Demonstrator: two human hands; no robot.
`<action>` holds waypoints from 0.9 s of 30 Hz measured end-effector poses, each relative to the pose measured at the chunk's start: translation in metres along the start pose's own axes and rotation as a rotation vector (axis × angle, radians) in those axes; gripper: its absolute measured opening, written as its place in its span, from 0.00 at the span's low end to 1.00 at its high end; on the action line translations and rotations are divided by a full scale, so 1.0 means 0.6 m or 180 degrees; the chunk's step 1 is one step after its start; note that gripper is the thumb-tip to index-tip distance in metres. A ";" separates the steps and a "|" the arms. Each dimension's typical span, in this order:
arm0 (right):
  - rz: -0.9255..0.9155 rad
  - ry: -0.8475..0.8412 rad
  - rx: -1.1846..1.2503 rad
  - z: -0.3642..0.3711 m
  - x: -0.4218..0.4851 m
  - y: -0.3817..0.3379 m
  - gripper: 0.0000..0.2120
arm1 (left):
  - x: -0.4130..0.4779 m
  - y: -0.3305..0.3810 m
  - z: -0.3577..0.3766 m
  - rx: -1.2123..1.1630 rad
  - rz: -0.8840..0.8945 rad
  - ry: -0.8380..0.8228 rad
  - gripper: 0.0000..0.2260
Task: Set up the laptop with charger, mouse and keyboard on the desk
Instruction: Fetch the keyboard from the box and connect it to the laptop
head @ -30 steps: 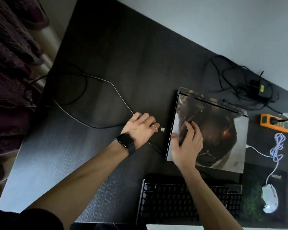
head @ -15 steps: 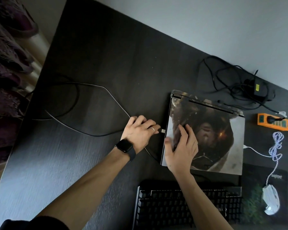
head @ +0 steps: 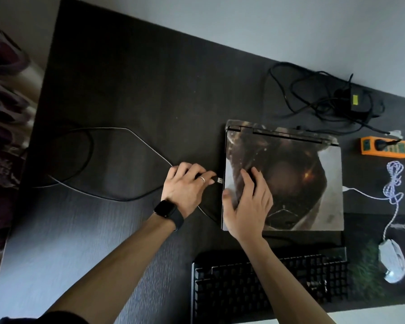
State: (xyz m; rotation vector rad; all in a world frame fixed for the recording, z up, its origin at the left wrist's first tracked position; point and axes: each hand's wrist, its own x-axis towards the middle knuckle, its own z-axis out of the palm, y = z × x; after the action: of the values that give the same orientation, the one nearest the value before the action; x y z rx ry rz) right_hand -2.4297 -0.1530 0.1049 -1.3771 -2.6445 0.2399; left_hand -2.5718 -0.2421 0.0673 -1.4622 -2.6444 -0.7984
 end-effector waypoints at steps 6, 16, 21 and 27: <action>-0.0012 0.0054 -0.0069 0.001 0.000 -0.002 0.29 | -0.002 -0.002 0.001 0.0044 0.0144 0.0075 0.09; -0.0004 0.0049 -0.0128 0.004 0.001 -0.001 0.29 | 0.013 -0.010 0.003 -0.0259 0.0547 -0.0025 0.09; -0.0016 0.0093 -0.0100 0.006 0.001 -0.002 0.29 | 0.028 -0.014 -0.002 -0.0308 0.0851 -0.0137 0.09; -0.0012 0.0105 -0.0103 0.005 -0.001 -0.002 0.29 | 0.014 -0.001 -0.001 -0.0479 0.0613 -0.0215 0.09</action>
State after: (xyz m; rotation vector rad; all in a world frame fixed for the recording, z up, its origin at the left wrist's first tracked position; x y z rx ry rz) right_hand -2.4312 -0.1542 0.1025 -1.3736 -2.6352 0.1732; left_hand -2.5775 -0.2359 0.0697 -1.7776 -2.4855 -0.9623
